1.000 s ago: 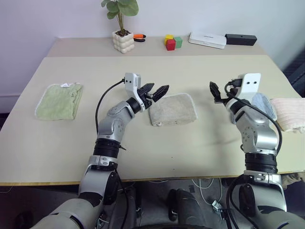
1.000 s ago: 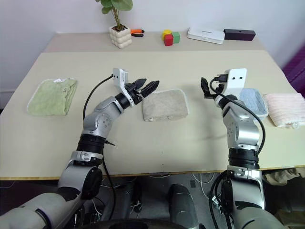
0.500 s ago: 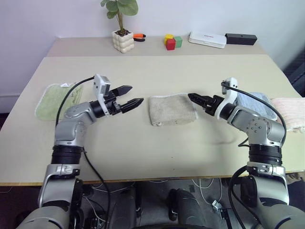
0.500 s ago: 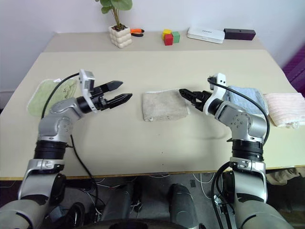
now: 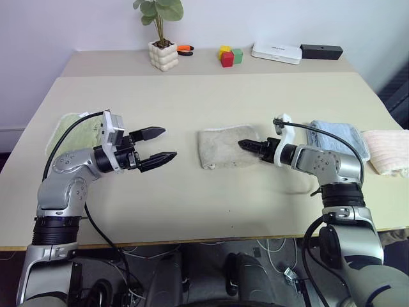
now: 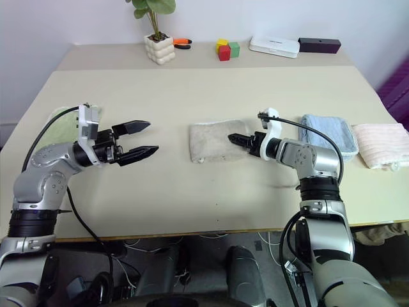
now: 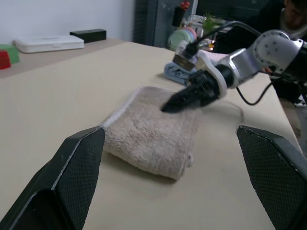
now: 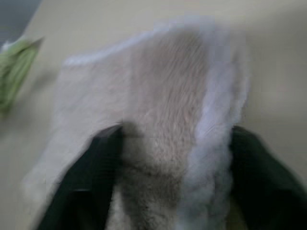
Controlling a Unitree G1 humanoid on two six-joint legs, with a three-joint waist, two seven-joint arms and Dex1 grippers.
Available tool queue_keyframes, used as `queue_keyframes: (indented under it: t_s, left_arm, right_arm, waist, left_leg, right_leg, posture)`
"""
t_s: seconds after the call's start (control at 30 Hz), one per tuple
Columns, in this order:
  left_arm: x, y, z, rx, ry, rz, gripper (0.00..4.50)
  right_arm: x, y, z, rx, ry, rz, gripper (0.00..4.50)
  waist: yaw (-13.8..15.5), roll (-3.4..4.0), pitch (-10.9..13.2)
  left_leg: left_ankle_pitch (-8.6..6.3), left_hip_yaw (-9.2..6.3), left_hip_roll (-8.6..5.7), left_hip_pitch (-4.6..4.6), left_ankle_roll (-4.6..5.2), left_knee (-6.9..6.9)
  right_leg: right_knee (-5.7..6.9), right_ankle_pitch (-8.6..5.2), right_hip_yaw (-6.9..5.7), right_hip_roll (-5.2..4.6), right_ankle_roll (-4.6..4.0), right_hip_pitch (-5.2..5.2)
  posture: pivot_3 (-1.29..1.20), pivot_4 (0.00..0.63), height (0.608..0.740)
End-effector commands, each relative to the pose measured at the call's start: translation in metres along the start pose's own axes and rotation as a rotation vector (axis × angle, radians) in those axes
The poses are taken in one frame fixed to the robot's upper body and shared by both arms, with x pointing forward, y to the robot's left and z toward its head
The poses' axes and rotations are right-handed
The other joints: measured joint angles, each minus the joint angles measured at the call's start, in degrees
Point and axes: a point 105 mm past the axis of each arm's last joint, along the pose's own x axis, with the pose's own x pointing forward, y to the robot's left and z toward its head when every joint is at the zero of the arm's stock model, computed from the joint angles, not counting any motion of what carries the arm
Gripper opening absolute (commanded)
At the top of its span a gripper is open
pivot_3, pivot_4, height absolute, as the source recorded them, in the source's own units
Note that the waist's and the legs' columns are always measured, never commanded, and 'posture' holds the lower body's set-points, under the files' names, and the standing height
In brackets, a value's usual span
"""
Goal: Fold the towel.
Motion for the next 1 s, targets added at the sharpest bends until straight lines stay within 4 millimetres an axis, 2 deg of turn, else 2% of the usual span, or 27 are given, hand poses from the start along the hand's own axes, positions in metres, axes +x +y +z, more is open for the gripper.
queue_keyframes:
  t_s: [0.03, 0.07, 0.1, 0.13, 0.2, 0.3, 0.43, 0.5, 0.57, 0.63, 0.7, 0.87, 1.0]
  left_arm:
    - [0.001, 0.001, 0.009, 0.046, -0.031, 0.015, 4.5]
    - [0.003, 0.001, 0.009, 0.05, -0.032, 0.015, 4.5]
    - [0.005, 0.002, 0.009, 0.049, -0.039, 0.015, 4.5]
    - [0.007, 0.003, 0.01, 0.05, -0.05, 0.015, 4.5]
    - [0.013, 0.005, 0.012, 0.045, -0.077, 0.016, 4.5]
    - [0.025, 0.011, 0.009, 0.045, -0.096, 0.012, 4.5]
    - [0.043, 0.013, 0.006, 0.033, -0.123, -0.026, 4.5]
    - [0.053, 0.013, 0.004, 0.034, -0.129, -0.048, 4.5]
    - [0.065, 0.014, 0.004, 0.017, -0.14, -0.089, 4.5]
    - [0.074, 0.017, 0.004, 0.006, -0.147, -0.12, 4.5]
    - [0.084, 0.017, 0.006, -0.002, -0.16, -0.147, 4.5]
    - [0.097, 0.016, 0.009, -0.013, -0.18, -0.188, 4.5]
    - [0.1, 0.011, 0.01, -0.008, -0.196, -0.222, 4.5]
  right_arm:
    - [-0.005, 0.003, 0.019, 0.006, -0.06, 0.017, 1.28]
    - [-0.007, -0.001, 0.021, 0.003, -0.068, 0.005, 0.7]
    - [-0.011, -0.003, 0.032, 0.021, -0.129, -0.005, 0.2]
    - [-0.015, -0.003, 0.044, 0.049, -0.198, 0.002, 0.06]
    - [-0.028, -0.006, 0.063, 0.093, -0.318, 0.007, 0.06]
    - [-0.066, -0.024, 0.093, 0.17, -0.574, -0.078, 0.06]
    - [-0.113, -0.044, 0.102, 0.227, -0.793, -0.241, 0.06]
    - [-0.141, -0.055, 0.103, 0.272, -0.904, -0.322, 0.06]
    - [-0.171, -0.056, 0.102, 0.301, -1.016, -0.363, 0.06]
    - [-0.189, -0.055, 0.096, 0.332, -1.098, -0.406, 0.06]
    - [-0.204, -0.063, 0.088, 0.395, -1.169, -0.449, 0.06]
    - [-0.224, -0.079, 0.078, 0.532, -1.302, -0.514, 0.06]
    - [-0.215, -0.082, 0.068, 0.62, -1.313, -0.505, 0.06]
  waist:
    - [0.06, 0.0, 0.0]
    - [0.12, 0.0, 0.0]
    - [0.17, 0.0, 0.0]
    - [0.18, 0.0, 0.0]
    - [0.45, 0.0, 0.0]
    - [0.78, 0.0, 0.0]
    - [1.27, 0.0, 0.0]
    - [1.23, 0.0, 0.0]
    - [1.62, 0.02, 0.0]
    - [1.5, 0.02, 0.0]
    - [1.38, 0.03, 0.0]
    - [0.67, 0.1, -0.04]
    - [0.07, 0.12, -0.03]
  left_leg:
    - [0.0, 0.0, 0.0, 0.0, 0.0, 0.0]
    - [0.0, 0.01, -0.01, 0.0, 0.0, 0.0]
    - [0.0, 0.01, -0.01, 0.0, 0.0, 0.0]
    - [0.0, 0.02, -0.02, 0.0, 0.0, 0.0]
    - [0.0, 0.01, -0.03, -0.01, 0.0, 0.01]
    - [0.0, 0.02, -0.05, -0.02, 0.0, 0.02]
    - [0.0, 0.04, -0.04, 0.0, 0.0, -0.01]
    - [0.0, 0.08, -0.04, 0.01, 0.0, -0.01]
    - [0.01, 0.07, -0.04, 0.0, -0.01, 0.0]
    - [0.02, 0.03, -0.05, -0.02, -0.01, 0.02]
    - [0.01, 0.06, -0.05, -0.01, 0.0, 0.02]
    - [0.01, 0.06, -0.03, 0.02, 0.0, -0.01]
    - [0.01, 0.04, -0.03, 0.02, 0.0, -0.02]
  right_leg:
    - [0.0, 0.0, 0.0, 0.0, 0.0, 0.0]
    - [0.0, 0.0, 0.0, 0.0, 0.0, 0.0]
    - [0.0, 0.0, 0.0, 0.0, 0.0, 0.0]
    - [0.0, 0.0, 0.0, -0.01, 0.0, 0.0]
    - [0.0, 0.0, 0.0, 0.0, 0.0, 0.0]
    - [-0.01, 0.01, 0.0, -0.01, 0.01, 0.01]
    - [0.0, 0.0, -0.01, 0.0, 0.01, 0.01]
    - [0.0, 0.0, 0.0, 0.0, 0.01, 0.01]
    - [0.02, 0.01, 0.0, 0.01, 0.01, 0.0]
    - [0.01, 0.0, -0.02, 0.0, 0.01, 0.01]
    - [0.0, 0.01, 0.01, 0.01, 0.02, 0.01]
    - [0.01, 0.01, 0.02, 0.03, 0.02, 0.01]
    - [0.02, 0.0, 0.03, 0.03, 0.02, 0.01]
  posture:
    - [0.0, 0.15, 0.74]
    - [0.0, 0.15, 0.74]
    - [0.0, 0.15, 0.74]
    - [0.0, 0.15, 0.74]
    - [0.0, 0.15, 0.74]
    - [0.0, 0.15, 0.74]
    - [0.0, 0.15, 0.74]
    - [0.0, 0.15, 0.74]
    - [0.0, 0.15, 0.74]
    - [0.0, 0.15, 0.74]
    - [0.0, 0.15, 0.74]
    - [0.0, 0.15, 0.74]
    - [0.0, 0.15, 0.74]
